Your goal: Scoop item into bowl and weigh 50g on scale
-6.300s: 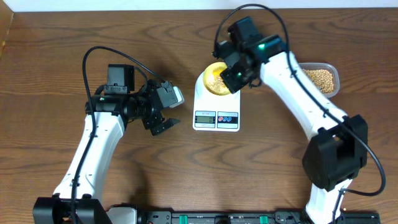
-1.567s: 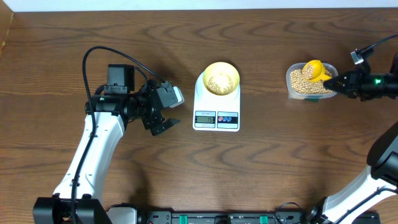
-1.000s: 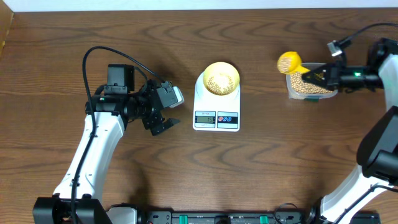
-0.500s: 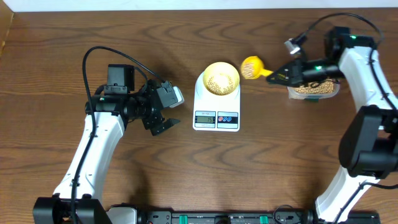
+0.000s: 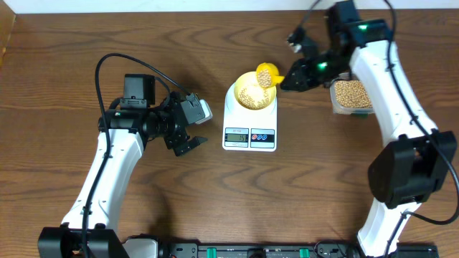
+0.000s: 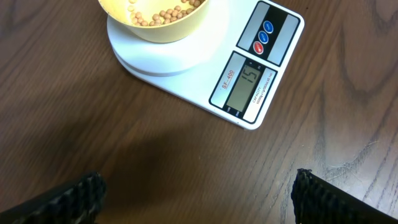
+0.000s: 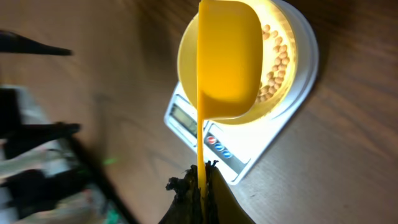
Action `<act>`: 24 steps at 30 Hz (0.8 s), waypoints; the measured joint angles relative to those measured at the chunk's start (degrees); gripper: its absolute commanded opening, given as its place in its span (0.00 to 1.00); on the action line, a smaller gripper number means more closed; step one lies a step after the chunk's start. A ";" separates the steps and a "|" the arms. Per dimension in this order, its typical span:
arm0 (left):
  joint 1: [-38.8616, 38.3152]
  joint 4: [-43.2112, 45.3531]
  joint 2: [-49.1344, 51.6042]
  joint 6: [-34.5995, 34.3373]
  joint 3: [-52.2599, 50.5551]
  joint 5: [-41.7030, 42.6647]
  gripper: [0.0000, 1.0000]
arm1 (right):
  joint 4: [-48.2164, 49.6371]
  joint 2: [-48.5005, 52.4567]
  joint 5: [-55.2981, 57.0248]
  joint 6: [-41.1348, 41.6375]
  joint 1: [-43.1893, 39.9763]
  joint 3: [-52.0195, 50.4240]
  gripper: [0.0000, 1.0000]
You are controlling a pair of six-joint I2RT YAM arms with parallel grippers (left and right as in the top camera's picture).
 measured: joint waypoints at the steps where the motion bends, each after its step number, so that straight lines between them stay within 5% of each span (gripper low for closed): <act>1: 0.00 0.00 0.00 0.00 0.00 0.00 0.98 | 0.66 0.00 2.45 0.28 1.40 0.24 0.01; 24: 0.00 0.00 0.00 0.00 0.00 0.00 0.97 | 5.14 0.00 40.48 1.27 19.43 0.46 0.01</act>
